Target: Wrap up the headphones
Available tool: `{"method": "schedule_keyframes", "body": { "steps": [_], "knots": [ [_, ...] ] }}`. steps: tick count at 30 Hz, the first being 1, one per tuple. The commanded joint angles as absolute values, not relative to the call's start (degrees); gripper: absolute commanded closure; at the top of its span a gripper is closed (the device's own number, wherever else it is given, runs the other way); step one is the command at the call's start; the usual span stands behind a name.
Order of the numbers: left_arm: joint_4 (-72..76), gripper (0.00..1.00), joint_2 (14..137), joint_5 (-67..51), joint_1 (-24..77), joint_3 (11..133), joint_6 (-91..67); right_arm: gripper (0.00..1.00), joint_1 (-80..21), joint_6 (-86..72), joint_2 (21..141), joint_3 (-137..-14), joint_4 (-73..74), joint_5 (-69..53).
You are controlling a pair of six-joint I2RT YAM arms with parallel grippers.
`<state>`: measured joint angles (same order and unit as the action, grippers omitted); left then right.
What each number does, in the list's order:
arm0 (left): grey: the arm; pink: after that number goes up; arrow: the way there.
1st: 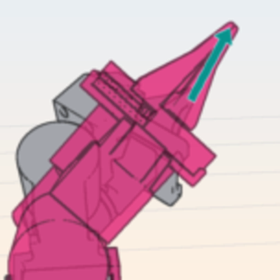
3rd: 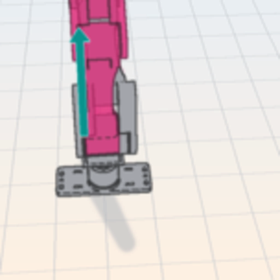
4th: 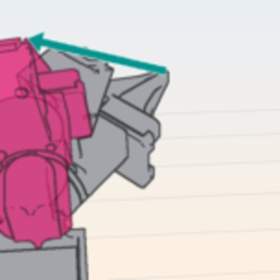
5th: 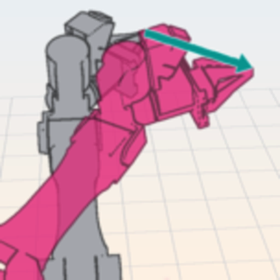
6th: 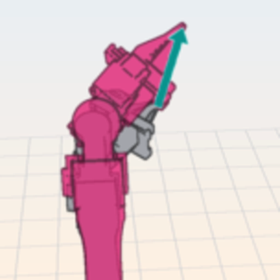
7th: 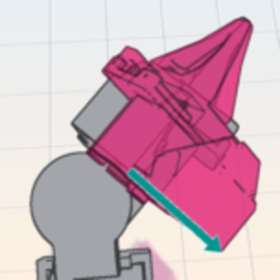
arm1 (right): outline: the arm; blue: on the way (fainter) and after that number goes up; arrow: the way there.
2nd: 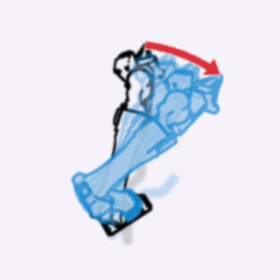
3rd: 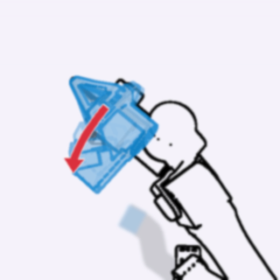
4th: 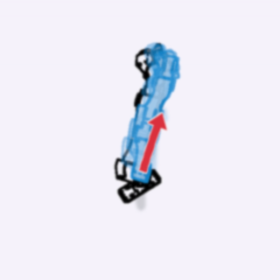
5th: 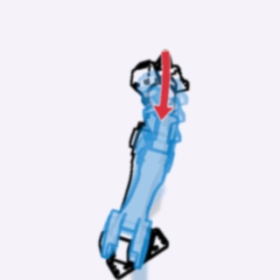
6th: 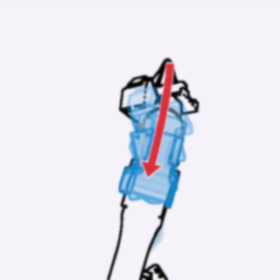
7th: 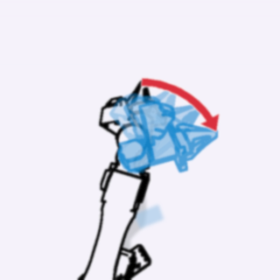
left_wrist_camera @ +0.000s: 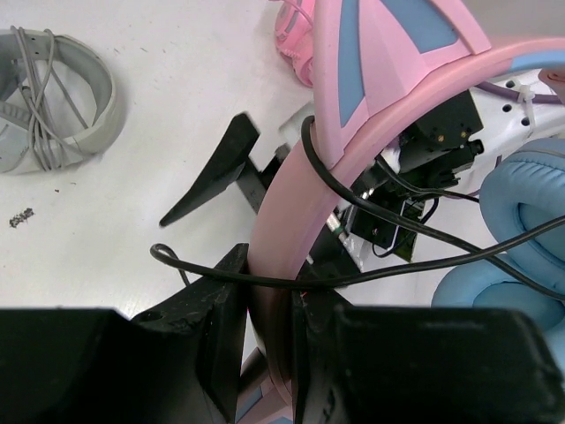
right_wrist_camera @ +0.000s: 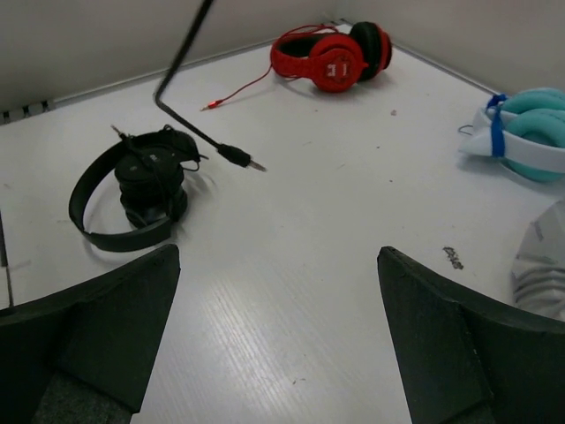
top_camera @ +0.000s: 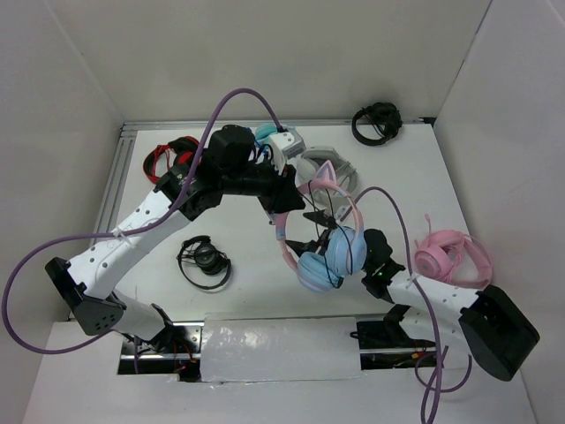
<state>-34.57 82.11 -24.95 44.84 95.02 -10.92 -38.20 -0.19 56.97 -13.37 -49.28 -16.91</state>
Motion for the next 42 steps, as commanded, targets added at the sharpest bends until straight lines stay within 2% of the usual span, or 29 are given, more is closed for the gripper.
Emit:
{"method": "schedule_keyframes", "body": {
  "steps": [1, 7, 11, 13, 14, 15, 16, 17, 18, 19, 20, 21, 24, 27, 31, 34, 42],
  "knots": [
    [-31.90, 1.00, 81.48, -27.95, 45.35, 97.91, -13.97, 0.00, -40.95, 3.78, 60.37, -18.18, -55.01, -16.70],
    [-32.34, 1.00, 80.42, -28.56, 45.70, 97.91, -14.24, 0.00, -42.54, 3.69, 68.37, -23.81, -60.28, -17.93],
    [-32.70, 1.00, 79.63, -28.83, 46.14, 97.65, -14.24, 0.02, -42.89, 3.52, 72.50, -26.45, -64.16, -14.51],
    [-32.52, 1.00, 79.02, -28.74, 46.23, 97.12, -14.24, 0.16, -42.80, 4.13, 74.69, -28.55, -63.37, -13.46],
    [-32.61, 1.00, 78.75, -28.57, 46.32, 97.03, -14.24, 0.29, -42.72, 4.57, 74.97, -29.09, -62.76, -13.71],
    [-32.61, 1.00, 78.66, -28.13, 46.32, 96.86, -14.06, 0.47, -42.80, 4.57, 75.23, -29.53, -61.71, -13.19],
    [-32.69, 1.00, 78.23, -27.95, 46.41, 96.77, -14.15, 0.57, -42.54, 4.57, 75.32, -29.27, -61.44, -13.01],
    [-32.70, 1.00, 78.14, -28.04, 46.32, 96.85, -13.98, 0.62, -42.63, 4.57, 75.06, -28.92, -61.61, -12.92],
    [-32.78, 1.00, 77.79, -27.52, 46.41, 96.68, -13.97, 0.64, -42.54, 4.66, 74.88, -27.61, -61.96, -12.83],
    [-32.35, 1.00, 77.61, -27.42, 46.41, 96.59, -13.97, 0.81, -42.45, 4.22, 74.01, -26.55, -62.05, -13.88],
    [-32.34, 1.00, 77.61, -27.42, 46.41, 96.68, -13.97, 0.94, -42.45, 4.22, 73.31, -26.54, -61.44, -13.89],
    [-32.34, 1.00, 77.69, -27.33, 46.32, 96.77, -13.71, 1.00, -42.45, 3.96, 72.69, -25.85, -60.65, -14.15],
    [-32.87, 1.00, 77.78, -25.76, 46.32, 96.51, -13.71, 1.00, -42.19, 2.64, 69.01, -24.18, -56.69, -13.10],
    [-32.35, 1.00, 77.35, -23.64, 45.88, 94.23, -14.15, 1.00, -40.79, 0.09, 62.69, -21.54, -54.42, -7.14],
    [-29.80, 1.00, 76.47, -23.91, 45.26, 88.79, -15.46, 1.00, -33.43, -4.22, 54.42, -22.58, -44.68, -0.19],
    [-27.17, 1.00, 74.98, -24.60, 45.61, 84.12, -16.08, 1.00, -27.01, -4.48, 50.46, -26.18, -38.26, -0.18],
    [-25.40, 1.00, 72.86, -25.84, 46.14, 81.21, -15.91, 1.00, -13.54, -9.49, 55.18, -30.94, -28.57, -8.60]
  ]
}}
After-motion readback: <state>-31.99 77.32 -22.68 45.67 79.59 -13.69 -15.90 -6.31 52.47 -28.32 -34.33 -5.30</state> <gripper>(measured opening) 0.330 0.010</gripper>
